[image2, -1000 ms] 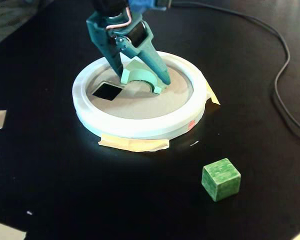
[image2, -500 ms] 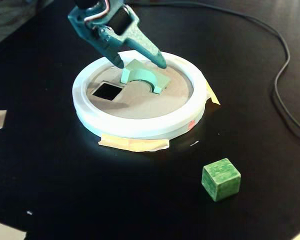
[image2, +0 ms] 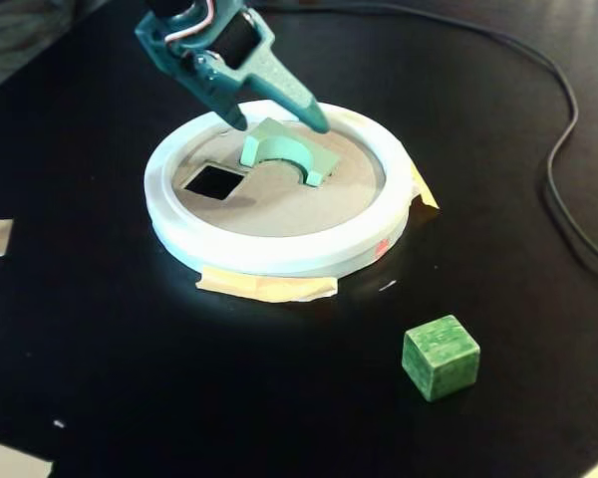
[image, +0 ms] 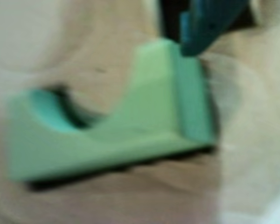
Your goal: Pick up the U shape block and drop it in corresponding U shaped hole
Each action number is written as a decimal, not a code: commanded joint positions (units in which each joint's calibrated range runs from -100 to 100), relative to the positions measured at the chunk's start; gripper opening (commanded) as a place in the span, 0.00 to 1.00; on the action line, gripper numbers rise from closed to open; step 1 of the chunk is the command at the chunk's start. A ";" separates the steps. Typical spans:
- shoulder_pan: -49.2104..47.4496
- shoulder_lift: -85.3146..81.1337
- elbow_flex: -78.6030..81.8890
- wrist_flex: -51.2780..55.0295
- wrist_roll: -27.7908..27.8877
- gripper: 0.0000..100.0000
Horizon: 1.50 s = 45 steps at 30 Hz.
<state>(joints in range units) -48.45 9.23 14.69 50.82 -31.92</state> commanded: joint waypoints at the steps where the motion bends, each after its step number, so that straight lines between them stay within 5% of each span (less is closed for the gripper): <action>1: -1.86 -1.12 0.06 -2.20 -1.07 1.00; 10: -0.36 5.33 -0.03 -13.04 -0.63 1.00; 36: 10.37 9.89 0.25 -21.27 3.08 1.00; 45: 8.63 -5.06 17.19 -21.27 2.64 1.00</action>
<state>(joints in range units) -43.66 14.58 25.33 30.94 -29.23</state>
